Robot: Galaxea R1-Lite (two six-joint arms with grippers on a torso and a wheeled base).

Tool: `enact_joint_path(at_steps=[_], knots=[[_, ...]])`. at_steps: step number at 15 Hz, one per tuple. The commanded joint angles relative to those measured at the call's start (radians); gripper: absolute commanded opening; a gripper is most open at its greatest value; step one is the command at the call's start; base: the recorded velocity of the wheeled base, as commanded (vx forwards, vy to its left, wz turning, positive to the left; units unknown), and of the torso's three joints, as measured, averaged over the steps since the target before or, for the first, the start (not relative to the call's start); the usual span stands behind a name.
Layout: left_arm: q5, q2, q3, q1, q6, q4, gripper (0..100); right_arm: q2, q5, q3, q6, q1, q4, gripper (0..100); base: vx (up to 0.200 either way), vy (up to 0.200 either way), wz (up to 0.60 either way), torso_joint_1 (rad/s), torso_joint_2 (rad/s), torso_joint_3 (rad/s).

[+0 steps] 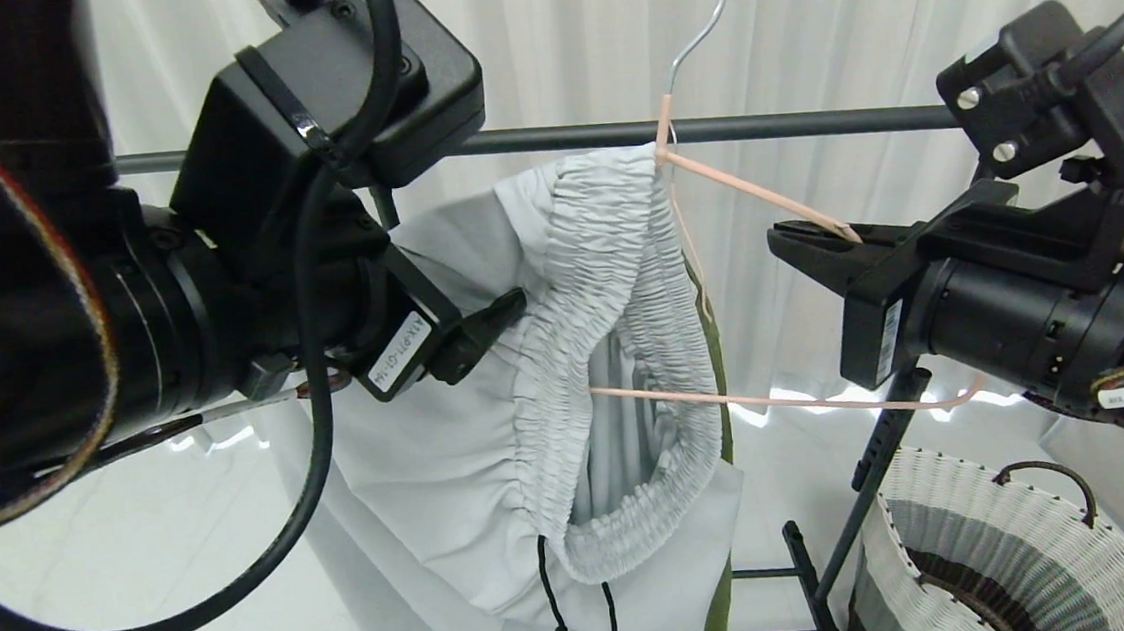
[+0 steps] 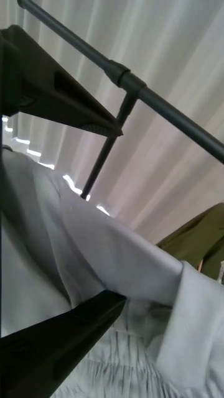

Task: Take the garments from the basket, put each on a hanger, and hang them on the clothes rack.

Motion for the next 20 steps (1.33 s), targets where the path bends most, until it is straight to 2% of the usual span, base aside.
enact_joint_path(at_steps=[1, 4, 5, 18, 19, 20], knots=[[0.000, 0.007, 0.002, 0.011, -0.002, -0.001, 100, -0.001, 0.001, 0.001, 0.000, 0.006, -0.002, 0, 0.000, 0.000, 0.00, 0.000, 0.00, 0.000], [0.000, 0.004, 0.002, 0.020, -0.003, -0.010, 100, -0.003, 0.001, -0.001, 0.000, 0.015, -0.003, 0, 0.000, 0.000, 0.00, 0.000, 0.00, 0.000], [-0.001, 0.004, 0.002, 0.020, -0.005, -0.010, 0, -0.003, 0.001, -0.001, 0.000, 0.016, -0.003, 0, 0.000, 0.000, 0.00, 0.000, 0.00, 0.000], [0.000, -0.003, 0.018, 0.022, -0.006, -0.013, 0, -0.012, 0.002, 0.005, -0.012, 0.035, -0.003, 0, 0.000, 0.000, 0.00, 0.000, 0.00, 0.000], [0.000, -0.003, 0.022, 0.022, -0.005, -0.030, 0, -0.015, 0.002, 0.005, -0.012, 0.035, -0.003, 100, 0.000, 0.000, 0.00, 0.000, 0.00, 0.000], [0.002, -0.003, 0.038, 0.022, -0.002, -0.065, 0, -0.017, -0.001, 0.008, -0.012, 0.035, -0.003, 100, 0.000, 0.000, 0.00, 0.000, 0.00, 0.000]])
